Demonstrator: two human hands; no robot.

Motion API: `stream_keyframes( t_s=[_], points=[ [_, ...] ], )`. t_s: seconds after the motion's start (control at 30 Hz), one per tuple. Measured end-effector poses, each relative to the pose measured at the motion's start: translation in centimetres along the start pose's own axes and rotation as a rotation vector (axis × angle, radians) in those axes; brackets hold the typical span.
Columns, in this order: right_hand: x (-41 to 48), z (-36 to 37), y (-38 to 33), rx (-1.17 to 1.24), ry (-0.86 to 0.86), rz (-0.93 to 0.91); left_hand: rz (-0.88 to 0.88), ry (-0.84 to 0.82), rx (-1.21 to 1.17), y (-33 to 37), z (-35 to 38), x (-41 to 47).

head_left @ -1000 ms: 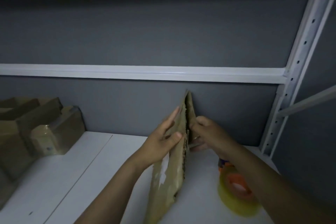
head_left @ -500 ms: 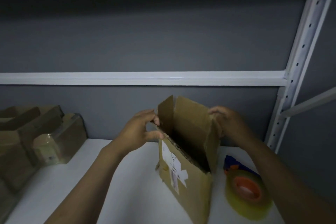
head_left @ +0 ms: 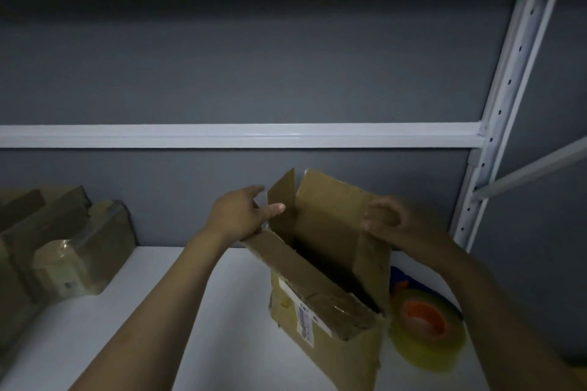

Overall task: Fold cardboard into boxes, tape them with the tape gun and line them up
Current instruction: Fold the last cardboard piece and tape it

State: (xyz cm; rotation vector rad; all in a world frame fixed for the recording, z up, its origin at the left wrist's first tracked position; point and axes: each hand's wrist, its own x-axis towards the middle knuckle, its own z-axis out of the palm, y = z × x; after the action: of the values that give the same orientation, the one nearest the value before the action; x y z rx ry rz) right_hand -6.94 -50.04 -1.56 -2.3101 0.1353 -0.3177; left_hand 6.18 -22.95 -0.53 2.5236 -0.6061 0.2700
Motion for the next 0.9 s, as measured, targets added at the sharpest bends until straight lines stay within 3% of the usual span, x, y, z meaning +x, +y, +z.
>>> stream_keyframes(
  t_s=[0.2,0.43,0.63,0.9],
  points=[
    [-0.6,1.0,0.3,-0.196,0.069,0.027,0.181,-0.072,0.010,-0.4,0.9,0.4],
    [-0.5,2.0,1.1,-0.219,0.127,-0.032,0.274,-0.511,-0.168,-1.7,0.2,-0.2],
    [-0.2,2.4,1.7,-0.261,0.221,-0.128,0.295,-0.659,-0.029,-1.8,-1.3,-0.2],
    [1.3,1.7,1.5,-0.331,0.269,-0.168,0.289,-0.415,0.181,0.3,0.5,0.4]
  ],
)
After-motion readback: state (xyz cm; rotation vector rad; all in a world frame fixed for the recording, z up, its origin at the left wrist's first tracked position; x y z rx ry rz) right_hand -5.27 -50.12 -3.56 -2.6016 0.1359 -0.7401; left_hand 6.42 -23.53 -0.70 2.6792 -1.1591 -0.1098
